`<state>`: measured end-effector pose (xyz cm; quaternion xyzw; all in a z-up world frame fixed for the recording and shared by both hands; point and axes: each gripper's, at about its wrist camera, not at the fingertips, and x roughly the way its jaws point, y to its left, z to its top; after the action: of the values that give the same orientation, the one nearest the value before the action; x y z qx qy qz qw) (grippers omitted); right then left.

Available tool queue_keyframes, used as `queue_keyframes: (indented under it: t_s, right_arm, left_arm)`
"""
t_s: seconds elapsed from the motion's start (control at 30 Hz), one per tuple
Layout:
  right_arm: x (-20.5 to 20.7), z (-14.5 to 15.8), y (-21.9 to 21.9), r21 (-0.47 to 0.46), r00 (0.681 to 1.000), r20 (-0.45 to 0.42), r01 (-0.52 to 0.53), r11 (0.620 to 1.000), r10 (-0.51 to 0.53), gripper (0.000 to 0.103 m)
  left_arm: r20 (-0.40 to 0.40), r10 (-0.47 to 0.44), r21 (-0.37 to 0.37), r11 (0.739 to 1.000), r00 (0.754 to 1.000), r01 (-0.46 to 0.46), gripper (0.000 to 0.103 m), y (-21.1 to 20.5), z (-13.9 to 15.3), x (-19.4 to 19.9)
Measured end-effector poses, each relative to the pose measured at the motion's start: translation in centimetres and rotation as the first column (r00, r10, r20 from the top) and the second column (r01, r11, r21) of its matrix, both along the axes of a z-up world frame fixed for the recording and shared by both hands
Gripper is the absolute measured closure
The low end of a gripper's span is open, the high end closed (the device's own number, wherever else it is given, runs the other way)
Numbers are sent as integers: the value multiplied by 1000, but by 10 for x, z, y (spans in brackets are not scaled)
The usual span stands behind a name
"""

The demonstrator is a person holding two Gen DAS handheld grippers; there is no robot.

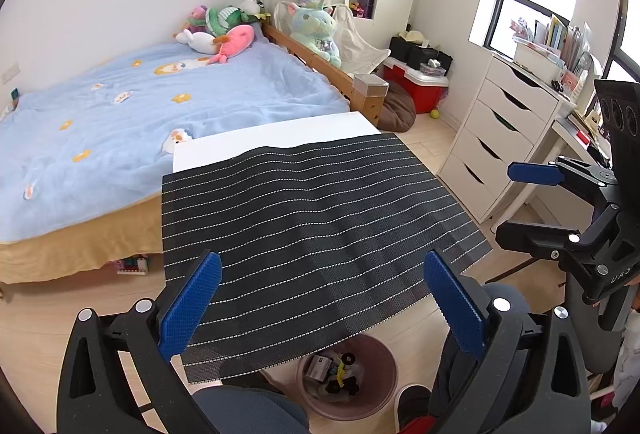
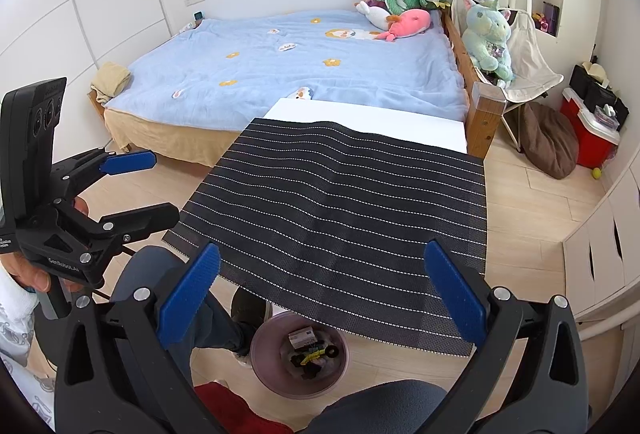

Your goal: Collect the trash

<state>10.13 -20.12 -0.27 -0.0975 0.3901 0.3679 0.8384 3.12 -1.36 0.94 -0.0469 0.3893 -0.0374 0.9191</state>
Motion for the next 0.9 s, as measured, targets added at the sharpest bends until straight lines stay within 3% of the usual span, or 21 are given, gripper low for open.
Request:
queue_keyframes:
  t_s: [0.9]
  right_arm:
    - [0, 1, 0, -1, 1000, -1, 1, 1000, -1, 3]
  left_arm:
    - [1, -2, -2, 1000, 1000, 2, 6, -1, 0, 0]
